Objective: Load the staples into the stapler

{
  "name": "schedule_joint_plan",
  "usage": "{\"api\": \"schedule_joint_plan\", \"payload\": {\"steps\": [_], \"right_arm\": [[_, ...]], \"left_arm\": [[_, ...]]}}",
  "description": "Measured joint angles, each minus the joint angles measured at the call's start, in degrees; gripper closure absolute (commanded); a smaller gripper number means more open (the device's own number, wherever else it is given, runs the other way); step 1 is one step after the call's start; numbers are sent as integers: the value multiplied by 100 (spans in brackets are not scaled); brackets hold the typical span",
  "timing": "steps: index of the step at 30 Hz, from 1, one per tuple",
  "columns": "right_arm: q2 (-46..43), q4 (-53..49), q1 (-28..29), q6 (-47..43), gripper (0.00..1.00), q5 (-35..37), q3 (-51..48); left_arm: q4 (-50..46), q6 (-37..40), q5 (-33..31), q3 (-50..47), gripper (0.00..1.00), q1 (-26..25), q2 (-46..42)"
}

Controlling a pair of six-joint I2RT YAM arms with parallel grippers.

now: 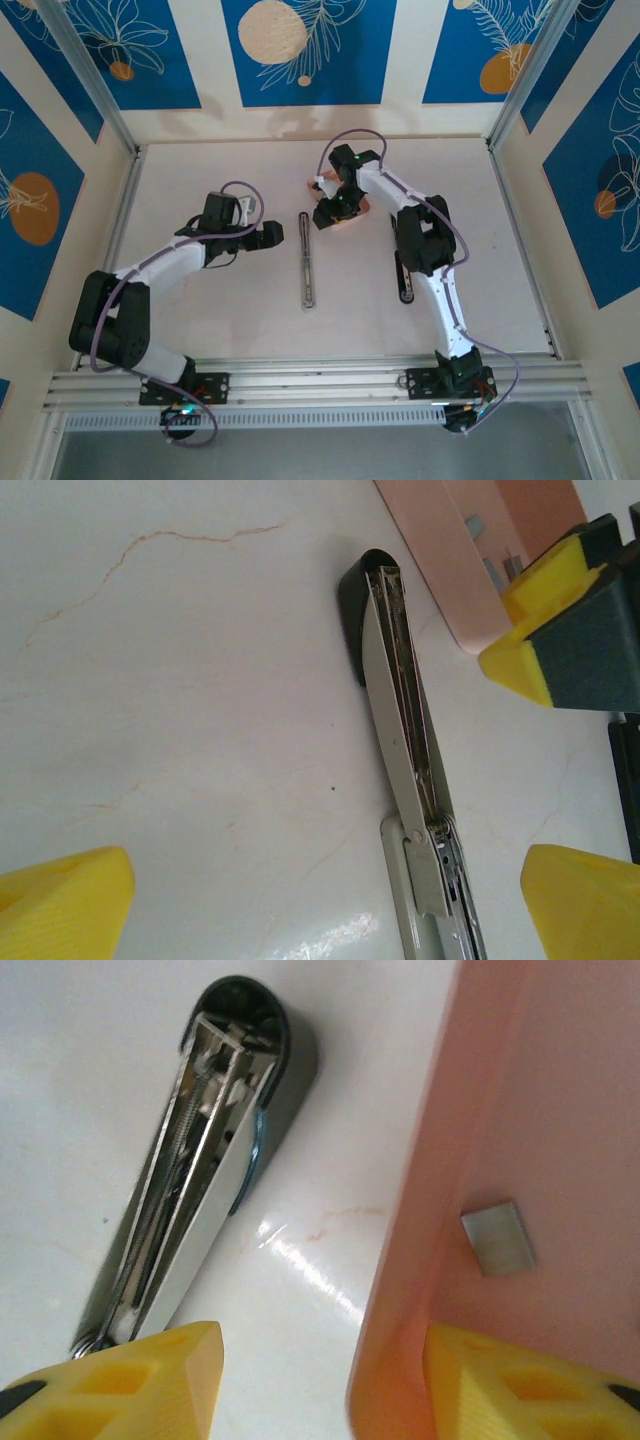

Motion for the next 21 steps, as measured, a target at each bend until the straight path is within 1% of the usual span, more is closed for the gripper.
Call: {"api": "schedule_joint_plan", "payload": {"steps": [4, 10, 14, 17, 21], "right_arm": [[-544, 291, 17, 249, 45, 0, -774], [-1137, 599, 125, 597, 46, -22, -1869], [-1458, 699, 284, 863, 46, -17, -2411], [-1744, 800, 424, 1130, 51, -24, -2804], [-2166, 984, 619, 1574, 51, -120, -3373]], "left_arm": [[-2, -22, 2, -142, 1, 0, -223], [-37, -57, 2, -282, 1, 0, -492], [-48, -59, 0, -343, 1, 0, -667], [-61, -59, 0, -393, 1, 0, -769], [-63, -59, 0, -455, 1, 0, -846]]}}
